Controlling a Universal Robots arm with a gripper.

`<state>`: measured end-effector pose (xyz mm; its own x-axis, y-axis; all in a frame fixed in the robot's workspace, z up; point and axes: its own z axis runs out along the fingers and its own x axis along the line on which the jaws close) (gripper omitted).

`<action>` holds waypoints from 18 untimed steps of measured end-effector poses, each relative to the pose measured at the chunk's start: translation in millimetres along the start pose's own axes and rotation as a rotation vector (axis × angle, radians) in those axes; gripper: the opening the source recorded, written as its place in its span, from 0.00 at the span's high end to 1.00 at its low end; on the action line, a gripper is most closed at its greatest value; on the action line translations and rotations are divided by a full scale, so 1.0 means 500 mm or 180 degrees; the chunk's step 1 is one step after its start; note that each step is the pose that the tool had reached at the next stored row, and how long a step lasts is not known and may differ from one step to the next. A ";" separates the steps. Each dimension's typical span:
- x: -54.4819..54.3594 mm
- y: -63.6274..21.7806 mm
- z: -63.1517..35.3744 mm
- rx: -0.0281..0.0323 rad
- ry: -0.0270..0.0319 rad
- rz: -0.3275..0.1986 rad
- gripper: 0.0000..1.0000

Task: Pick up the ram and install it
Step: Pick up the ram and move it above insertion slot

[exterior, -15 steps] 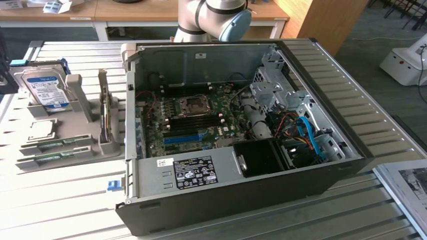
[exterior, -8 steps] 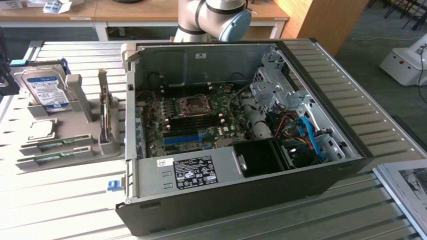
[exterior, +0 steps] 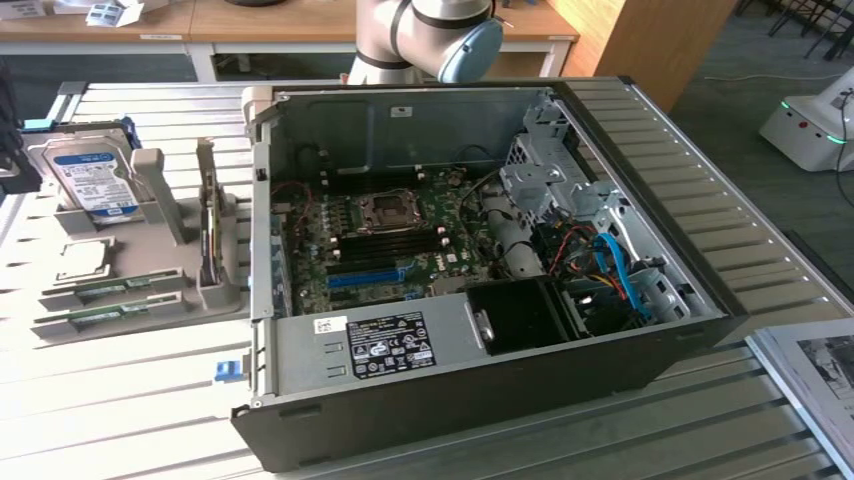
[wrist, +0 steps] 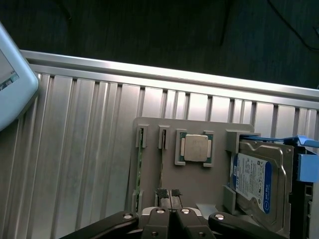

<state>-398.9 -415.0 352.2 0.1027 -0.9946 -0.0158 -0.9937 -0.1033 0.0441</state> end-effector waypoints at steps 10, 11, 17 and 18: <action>0.000 -0.001 0.015 0.0000 0.0000 0.0000 0.90; 0.000 -0.001 0.016 0.0000 0.0000 0.0000 0.90; 0.000 -0.001 0.023 0.0000 0.0000 0.0000 0.90; 0.000 -0.001 0.024 0.0000 0.0000 0.0000 0.90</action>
<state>-398.9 -415.0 340.1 0.1027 -0.9946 -0.0158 -0.9937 -0.1033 0.0441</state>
